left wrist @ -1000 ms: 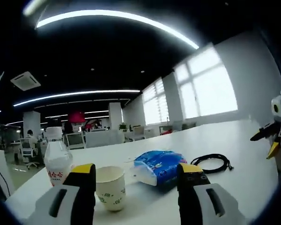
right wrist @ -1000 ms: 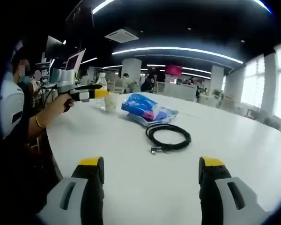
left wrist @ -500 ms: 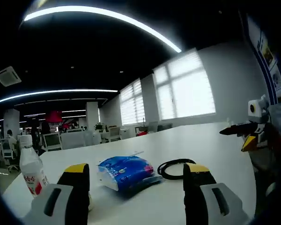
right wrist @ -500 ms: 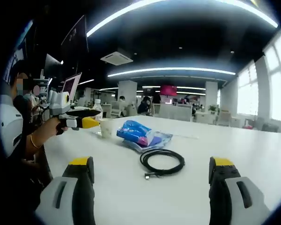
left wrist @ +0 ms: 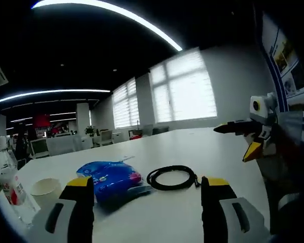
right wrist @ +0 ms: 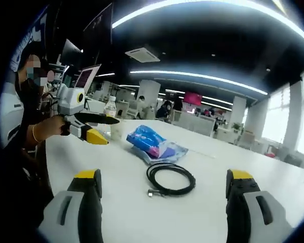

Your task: Arrange the tabletop items into an orderly group along one side of the table until the central work area is clear of visible clutter.

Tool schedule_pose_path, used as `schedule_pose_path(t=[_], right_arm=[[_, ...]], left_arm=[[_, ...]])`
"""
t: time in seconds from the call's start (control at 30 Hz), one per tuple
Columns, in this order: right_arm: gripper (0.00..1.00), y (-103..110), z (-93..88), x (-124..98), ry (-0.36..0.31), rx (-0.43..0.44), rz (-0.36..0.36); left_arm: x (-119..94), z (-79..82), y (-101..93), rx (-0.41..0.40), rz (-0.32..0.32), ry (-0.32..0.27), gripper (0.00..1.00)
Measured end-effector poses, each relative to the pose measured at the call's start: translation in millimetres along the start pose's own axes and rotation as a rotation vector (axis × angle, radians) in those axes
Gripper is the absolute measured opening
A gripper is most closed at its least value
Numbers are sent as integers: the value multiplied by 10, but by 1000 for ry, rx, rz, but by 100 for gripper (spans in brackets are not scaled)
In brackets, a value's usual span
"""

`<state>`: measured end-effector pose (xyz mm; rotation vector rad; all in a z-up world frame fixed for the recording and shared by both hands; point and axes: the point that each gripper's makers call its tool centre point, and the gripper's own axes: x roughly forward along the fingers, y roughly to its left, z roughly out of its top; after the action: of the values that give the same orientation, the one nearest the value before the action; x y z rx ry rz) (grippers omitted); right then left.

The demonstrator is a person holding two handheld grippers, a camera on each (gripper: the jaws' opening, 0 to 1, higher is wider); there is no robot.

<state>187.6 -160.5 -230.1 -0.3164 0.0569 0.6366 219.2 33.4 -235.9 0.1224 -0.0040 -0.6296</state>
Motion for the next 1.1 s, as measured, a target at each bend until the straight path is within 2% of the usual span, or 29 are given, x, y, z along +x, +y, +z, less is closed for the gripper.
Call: schedule_pose_path(t=[0.17, 0.37, 0.7, 0.83, 1.03, 1.1], right_arm=[[99, -37, -65, 83, 19, -28, 11], [99, -18, -84, 201, 11, 6, 50], [98, -46, -163, 318, 27, -2, 79], [99, -33, -206, 365, 38, -9, 93], [99, -13, -249, 429, 49, -8, 107], [99, -10, -252, 441, 52, -7, 111]], left_arm=[[63, -52, -39, 14, -16, 15, 88], [123, -141, -106, 7, -49, 47, 88], [222, -245, -295, 10, -116, 85, 85], [264, -288, -371, 21, -151, 105, 81], [323, -353, -474, -3, -193, 124, 76], [341, -401, -477, -15, -194, 152, 73]])
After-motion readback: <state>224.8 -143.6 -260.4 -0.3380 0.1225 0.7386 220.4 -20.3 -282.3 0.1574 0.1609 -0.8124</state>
